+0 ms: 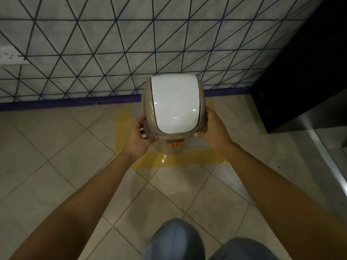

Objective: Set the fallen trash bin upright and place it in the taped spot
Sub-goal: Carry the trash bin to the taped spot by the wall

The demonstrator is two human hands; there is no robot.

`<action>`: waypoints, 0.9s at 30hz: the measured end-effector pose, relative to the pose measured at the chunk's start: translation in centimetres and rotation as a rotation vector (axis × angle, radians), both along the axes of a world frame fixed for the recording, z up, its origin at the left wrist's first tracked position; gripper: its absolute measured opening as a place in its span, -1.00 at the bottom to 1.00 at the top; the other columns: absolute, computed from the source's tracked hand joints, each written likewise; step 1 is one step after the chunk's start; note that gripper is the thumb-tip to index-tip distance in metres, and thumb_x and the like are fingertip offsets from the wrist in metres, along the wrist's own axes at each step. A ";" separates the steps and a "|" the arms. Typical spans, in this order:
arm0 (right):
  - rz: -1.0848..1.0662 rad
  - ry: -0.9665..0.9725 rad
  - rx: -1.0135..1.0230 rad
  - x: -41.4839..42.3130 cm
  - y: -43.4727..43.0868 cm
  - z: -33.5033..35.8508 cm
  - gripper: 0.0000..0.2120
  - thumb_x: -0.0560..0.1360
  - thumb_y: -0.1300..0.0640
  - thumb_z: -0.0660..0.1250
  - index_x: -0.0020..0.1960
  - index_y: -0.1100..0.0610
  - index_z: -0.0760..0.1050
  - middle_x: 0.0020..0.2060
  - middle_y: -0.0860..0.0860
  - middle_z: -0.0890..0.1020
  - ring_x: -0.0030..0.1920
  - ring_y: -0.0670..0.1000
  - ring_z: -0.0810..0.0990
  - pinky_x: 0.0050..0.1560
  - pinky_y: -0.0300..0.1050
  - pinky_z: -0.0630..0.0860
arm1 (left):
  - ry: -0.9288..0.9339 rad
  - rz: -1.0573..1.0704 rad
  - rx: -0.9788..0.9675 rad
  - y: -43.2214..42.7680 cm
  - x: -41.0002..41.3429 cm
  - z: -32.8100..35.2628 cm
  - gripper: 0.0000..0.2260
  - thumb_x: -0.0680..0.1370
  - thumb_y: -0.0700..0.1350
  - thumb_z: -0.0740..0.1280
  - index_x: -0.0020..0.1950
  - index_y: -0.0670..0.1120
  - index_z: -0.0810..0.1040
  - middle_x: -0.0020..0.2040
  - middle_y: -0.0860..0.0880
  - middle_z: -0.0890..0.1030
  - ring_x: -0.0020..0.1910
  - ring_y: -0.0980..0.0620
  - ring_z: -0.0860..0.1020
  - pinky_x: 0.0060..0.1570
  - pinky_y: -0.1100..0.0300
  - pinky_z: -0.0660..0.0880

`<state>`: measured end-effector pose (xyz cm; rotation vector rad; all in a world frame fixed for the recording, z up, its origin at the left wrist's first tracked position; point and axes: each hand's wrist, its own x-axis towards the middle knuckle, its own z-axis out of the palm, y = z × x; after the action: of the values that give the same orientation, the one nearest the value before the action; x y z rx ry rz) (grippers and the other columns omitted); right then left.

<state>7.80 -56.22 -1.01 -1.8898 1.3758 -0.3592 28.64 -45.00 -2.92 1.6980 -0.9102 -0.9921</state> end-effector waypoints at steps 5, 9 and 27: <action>0.018 -0.043 -0.015 -0.1 -1.6 -0.3 -0.03 0.27 0.28 0.54 0.51 0.07 0.07 0.42 0.08 0.34 0.42 0.09 0.29 0.42 0.11 0.28 | -0.035 -0.034 -0.008 -1.6 0.5 -0.8 -0.29 0.39 -0.24 0.47 0.45 -0.03 0.21 0.27 -0.02 0.42 0.13 0.07 0.49 -0.15 0.46 0.50; 0.015 -0.073 -0.071 0.4 -2.7 -0.7 -0.01 0.29 0.28 0.53 0.53 0.04 0.00 0.44 0.08 0.29 0.45 0.08 0.25 0.44 0.08 0.26 | -0.213 -0.005 -0.007 -2.9 0.6 -1.3 -0.18 0.34 -0.05 0.52 0.48 -0.01 0.14 0.41 -0.05 0.26 0.35 -0.01 0.33 0.27 0.18 0.33; 0.015 -0.098 -0.164 3.0 -6.6 -0.8 0.01 0.30 0.27 0.53 0.54 0.06 -0.04 0.41 0.11 0.24 0.44 0.08 0.24 0.42 0.07 0.28 | -0.510 -0.032 -0.138 -8.0 1.9 -0.3 -0.08 0.33 -0.18 0.52 0.53 -0.06 0.02 0.43 -0.11 0.28 0.40 -0.05 0.26 0.37 0.02 0.29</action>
<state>10.82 -62.79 -1.77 -1.9862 1.3003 -0.5644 30.51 -52.95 -3.21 1.8531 -1.3028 -0.5012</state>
